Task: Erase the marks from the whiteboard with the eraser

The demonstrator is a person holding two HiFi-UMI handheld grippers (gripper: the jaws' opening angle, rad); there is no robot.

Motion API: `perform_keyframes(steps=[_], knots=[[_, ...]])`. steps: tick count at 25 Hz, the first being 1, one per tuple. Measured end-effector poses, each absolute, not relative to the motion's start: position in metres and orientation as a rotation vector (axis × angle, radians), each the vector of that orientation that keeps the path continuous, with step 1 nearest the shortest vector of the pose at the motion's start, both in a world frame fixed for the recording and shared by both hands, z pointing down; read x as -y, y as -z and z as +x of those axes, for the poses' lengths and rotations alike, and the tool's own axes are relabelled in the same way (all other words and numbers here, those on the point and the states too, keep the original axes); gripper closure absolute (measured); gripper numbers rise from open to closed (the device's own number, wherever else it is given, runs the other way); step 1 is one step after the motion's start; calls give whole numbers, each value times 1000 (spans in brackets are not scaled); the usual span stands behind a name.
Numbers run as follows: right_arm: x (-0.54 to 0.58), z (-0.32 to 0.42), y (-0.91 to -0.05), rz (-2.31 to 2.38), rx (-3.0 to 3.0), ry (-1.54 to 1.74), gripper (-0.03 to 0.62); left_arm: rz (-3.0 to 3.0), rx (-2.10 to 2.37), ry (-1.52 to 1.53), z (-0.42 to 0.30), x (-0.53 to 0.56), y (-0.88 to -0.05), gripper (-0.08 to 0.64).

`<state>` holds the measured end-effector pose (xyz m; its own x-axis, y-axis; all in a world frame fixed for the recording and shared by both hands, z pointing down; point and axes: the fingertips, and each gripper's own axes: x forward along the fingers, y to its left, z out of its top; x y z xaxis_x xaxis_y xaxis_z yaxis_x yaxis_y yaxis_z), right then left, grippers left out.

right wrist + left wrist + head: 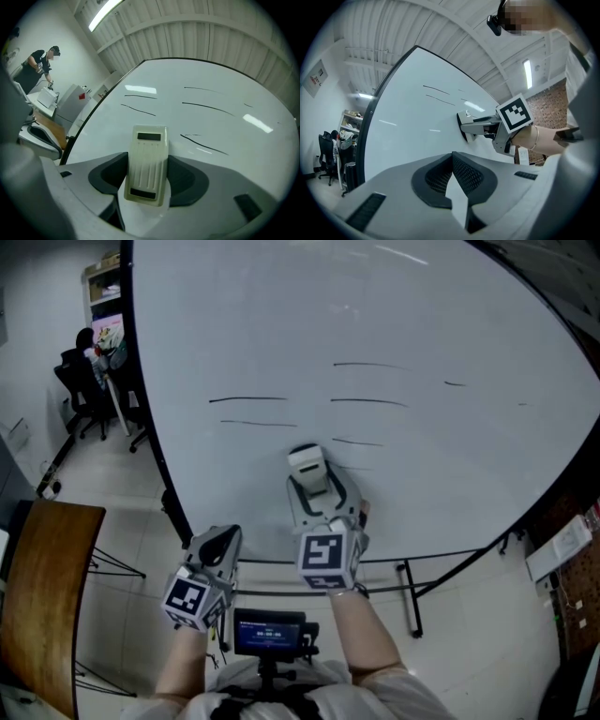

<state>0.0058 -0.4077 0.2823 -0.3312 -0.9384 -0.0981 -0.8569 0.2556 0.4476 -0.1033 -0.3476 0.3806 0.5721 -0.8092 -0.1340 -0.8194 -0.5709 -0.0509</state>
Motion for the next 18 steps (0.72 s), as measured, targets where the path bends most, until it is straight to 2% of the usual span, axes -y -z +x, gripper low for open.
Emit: perform_keyframes(steps=[7,18], knots=[[409,27,-283,1700,2373,612,318,-2679,-1403,-169,-99,356,-383,552],[418,126,-302,1857,2385,371,320,-2728,-1363,-150,-74,355,-383,552]])
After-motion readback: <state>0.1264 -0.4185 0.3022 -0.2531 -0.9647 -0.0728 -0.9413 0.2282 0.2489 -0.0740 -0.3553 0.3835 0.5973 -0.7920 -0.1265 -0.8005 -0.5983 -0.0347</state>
